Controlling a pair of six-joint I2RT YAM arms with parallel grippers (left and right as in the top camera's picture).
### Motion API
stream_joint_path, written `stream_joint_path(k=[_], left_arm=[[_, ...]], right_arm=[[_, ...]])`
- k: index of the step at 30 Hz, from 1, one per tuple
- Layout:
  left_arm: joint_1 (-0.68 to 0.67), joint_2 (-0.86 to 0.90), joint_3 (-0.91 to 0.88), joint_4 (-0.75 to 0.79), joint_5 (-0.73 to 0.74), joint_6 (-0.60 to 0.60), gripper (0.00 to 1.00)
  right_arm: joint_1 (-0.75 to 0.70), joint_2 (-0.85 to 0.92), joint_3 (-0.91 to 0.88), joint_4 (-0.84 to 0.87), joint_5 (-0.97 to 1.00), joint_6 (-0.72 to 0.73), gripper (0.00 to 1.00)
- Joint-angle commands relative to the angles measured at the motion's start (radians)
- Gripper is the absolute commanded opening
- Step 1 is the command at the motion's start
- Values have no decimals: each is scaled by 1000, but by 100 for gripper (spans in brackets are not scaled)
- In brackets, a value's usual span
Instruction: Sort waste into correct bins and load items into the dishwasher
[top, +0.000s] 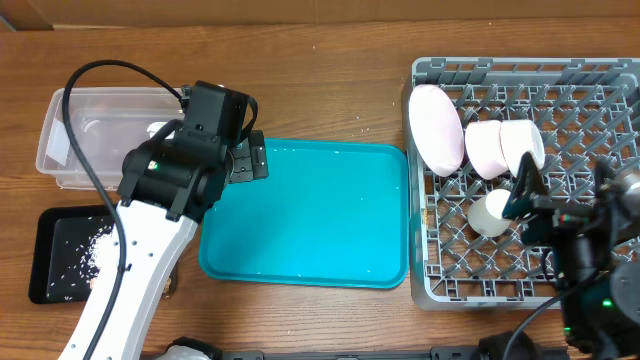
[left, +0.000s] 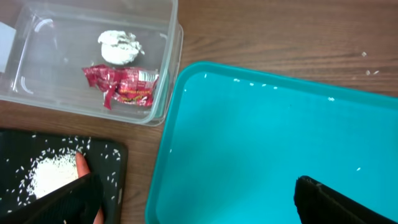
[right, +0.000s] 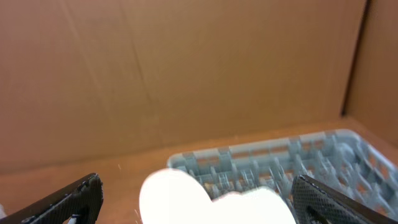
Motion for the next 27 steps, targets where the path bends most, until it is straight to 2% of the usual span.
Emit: stream_joint_path(k=[1, 11, 16, 24, 27], left_arm=[[-1, 42, 2, 2, -19, 23, 100], [-1, 125, 2, 3, -19, 23, 100], [-1, 164, 2, 3, -19, 23, 100], [-1, 182, 2, 3, -19, 23, 100], [-1, 182, 2, 3, -19, 23, 100]], right_arm=[[-23, -138, -214, 43, -66, 4, 100], [-26, -489, -626, 209, -129, 35, 100], [-26, -479, -733, 291, -129, 38, 100], [-27, -484, -912, 525, -129, 37, 100], [-27, -484, -915, 554, -128, 37, 100]])
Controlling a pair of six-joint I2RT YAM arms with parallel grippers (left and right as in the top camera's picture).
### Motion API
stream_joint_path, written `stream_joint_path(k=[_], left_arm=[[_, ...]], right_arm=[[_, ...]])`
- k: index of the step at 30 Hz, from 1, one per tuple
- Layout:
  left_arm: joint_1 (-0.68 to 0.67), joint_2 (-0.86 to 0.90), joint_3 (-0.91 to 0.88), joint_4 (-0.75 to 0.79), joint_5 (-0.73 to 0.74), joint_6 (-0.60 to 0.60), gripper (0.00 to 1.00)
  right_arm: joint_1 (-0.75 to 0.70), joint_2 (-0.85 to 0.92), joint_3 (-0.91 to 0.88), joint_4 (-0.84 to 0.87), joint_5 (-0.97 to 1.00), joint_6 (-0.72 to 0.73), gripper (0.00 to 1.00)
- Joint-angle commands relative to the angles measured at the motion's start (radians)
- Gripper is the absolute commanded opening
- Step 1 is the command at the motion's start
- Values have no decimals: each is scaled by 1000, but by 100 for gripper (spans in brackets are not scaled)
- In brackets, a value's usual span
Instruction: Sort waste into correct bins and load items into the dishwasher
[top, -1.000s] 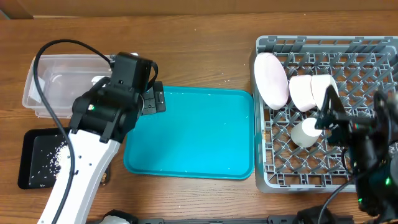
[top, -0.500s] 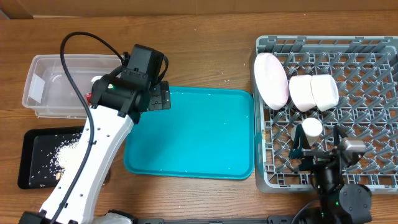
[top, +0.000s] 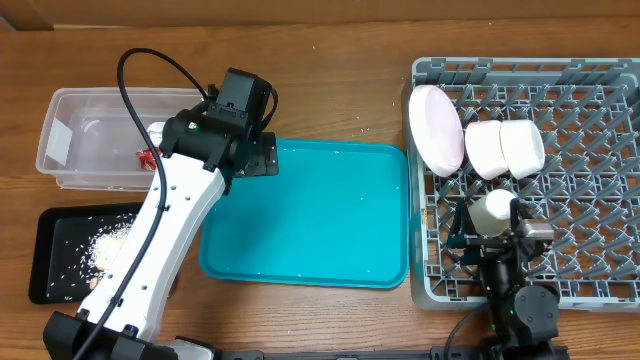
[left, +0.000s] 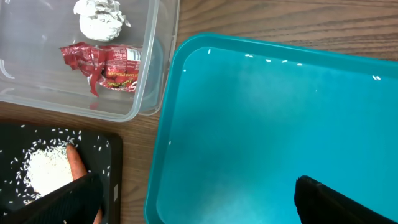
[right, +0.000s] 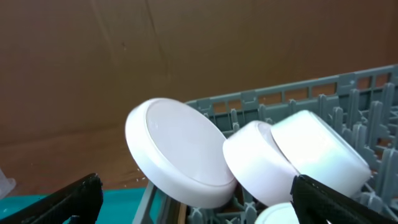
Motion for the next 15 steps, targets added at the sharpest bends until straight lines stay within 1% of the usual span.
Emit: stream_joint_path(k=[1, 15], left_arm=[[-1, 5, 2, 2, -17, 22, 100], [-1, 5, 2, 2, -17, 22, 100]], right_arm=[[-6, -12, -10, 31, -5, 7, 100], [-6, -12, -10, 11, -5, 7, 100]])
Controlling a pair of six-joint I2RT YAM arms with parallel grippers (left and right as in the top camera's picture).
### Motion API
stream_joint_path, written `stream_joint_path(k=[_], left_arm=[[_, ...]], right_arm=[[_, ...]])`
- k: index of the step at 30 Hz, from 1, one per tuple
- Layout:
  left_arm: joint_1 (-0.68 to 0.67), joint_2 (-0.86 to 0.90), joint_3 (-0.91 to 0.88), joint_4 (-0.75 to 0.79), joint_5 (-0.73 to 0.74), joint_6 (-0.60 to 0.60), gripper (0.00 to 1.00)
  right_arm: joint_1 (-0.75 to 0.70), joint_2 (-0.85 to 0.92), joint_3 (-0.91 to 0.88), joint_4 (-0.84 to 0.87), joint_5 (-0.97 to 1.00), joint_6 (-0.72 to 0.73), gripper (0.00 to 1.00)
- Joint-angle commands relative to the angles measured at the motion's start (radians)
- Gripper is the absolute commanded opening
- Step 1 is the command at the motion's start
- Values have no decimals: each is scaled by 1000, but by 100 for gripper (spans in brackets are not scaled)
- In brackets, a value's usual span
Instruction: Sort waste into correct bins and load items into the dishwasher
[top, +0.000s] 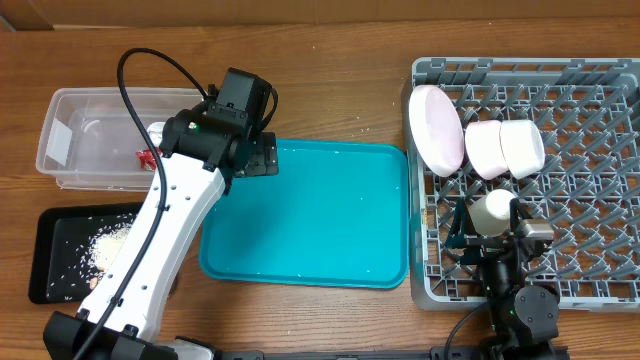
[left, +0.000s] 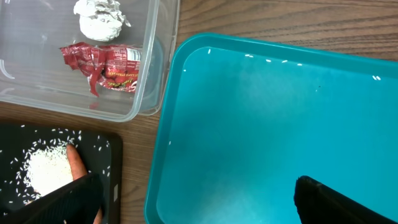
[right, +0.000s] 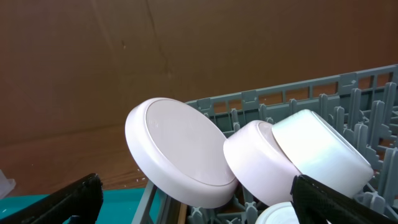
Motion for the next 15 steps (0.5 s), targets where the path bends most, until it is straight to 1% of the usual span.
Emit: stream_joint_path(k=[1, 10, 13, 15], left_arm=[[-1, 5, 2, 1, -17, 22, 100], [-2, -4, 2, -4, -25, 37, 100], [-5, -65, -9, -34, -26, 136, 100], [-3, -137, -23, -45, -29, 215, 100]], right_arm=[[-6, -11, -10, 4, -5, 7, 100], [-6, -11, -10, 4, -5, 7, 100], [-6, -11, -10, 4, -5, 7, 100], [-6, -11, -10, 4, -5, 7, 100]])
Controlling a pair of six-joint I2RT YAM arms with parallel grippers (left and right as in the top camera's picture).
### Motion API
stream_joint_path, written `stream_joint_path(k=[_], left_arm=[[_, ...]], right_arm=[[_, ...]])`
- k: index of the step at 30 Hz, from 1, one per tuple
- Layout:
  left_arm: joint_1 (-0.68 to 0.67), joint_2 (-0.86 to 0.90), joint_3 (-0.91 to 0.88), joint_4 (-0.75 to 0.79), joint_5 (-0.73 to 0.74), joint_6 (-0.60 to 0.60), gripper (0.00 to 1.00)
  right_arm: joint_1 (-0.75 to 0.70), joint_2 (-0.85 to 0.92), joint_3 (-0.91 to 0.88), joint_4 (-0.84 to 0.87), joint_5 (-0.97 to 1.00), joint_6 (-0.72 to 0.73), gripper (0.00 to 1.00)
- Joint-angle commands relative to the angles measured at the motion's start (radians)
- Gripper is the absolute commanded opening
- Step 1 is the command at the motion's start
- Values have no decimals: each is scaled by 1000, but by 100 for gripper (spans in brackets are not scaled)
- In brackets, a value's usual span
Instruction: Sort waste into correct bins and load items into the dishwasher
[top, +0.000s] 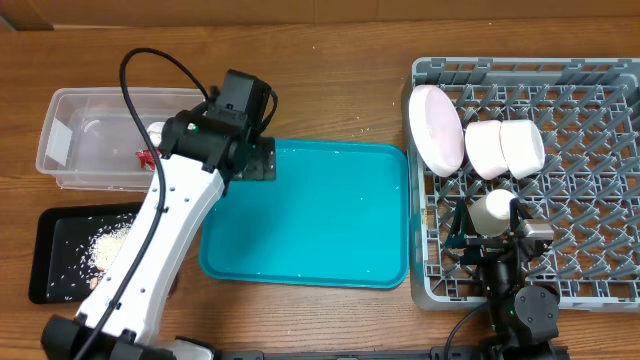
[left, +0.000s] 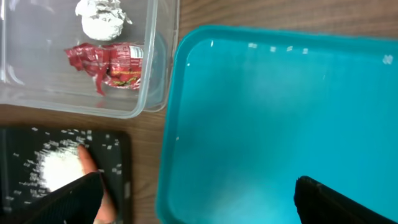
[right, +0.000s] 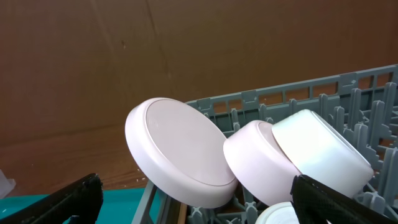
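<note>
A teal tray (top: 320, 220) lies mid-table with only a few rice grains on it. My left gripper (top: 258, 160) hangs open over its far left corner; in the left wrist view the left gripper (left: 199, 205) holds nothing. The clear bin (left: 37, 93) holds a red wrapper (left: 115, 68) and a crumpled white wad (left: 102, 11). The grey dish rack (top: 520, 68) carries a plate (right: 180, 158), two bowls (right: 261, 162) and a white cup (top: 492, 210). My right gripper (right: 199, 202) rests open low at the rack's front, just behind the cup.
A black tray (top: 50, 240) with spilled rice (left: 56, 174) sits at the front left, below the clear bin (top: 100, 135). A brown cardboard wall (right: 186, 50) stands behind the table. Scattered grains dot the wood near the rack.
My left gripper has shifted slightly over the teal tray's left edge, and its view is blurred. The right gripper and the dishes in the rack are unchanged.
At first my left gripper was open over the teal tray's left edge, and my right arm stood at the rack's right side with the gripper raised by the cup. Then the right gripper sat low at the rack's front behind the cup, open. The left has shifted a little.
</note>
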Motion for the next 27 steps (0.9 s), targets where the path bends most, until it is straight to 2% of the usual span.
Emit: stream_joint_path(k=[1, 4, 8, 10, 14, 18, 27], left_arm=[[4, -167, -28, -6, -23, 161, 100], [36, -328, -99, 151, 3, 164, 100], [129, -521, -266, 391, 113, 243, 100], [211, -674, -419, 539, 211, 280, 100], [280, -915, -664, 680, 238, 281, 100], [291, -1143, -871, 761, 238, 281, 100], [291, -1432, -1088, 803, 238, 281, 100]], right_arm=[[-6, -11, -10, 4, -5, 7, 100], [-6, -11, -10, 4, -5, 7, 100], [-6, -11, -10, 4, -5, 7, 100], [-6, -11, -10, 4, -5, 7, 100], [-6, -11, -10, 4, -5, 7, 100], [-6, -11, -10, 4, -5, 7, 100], [-6, -11, -10, 4, -5, 7, 100]])
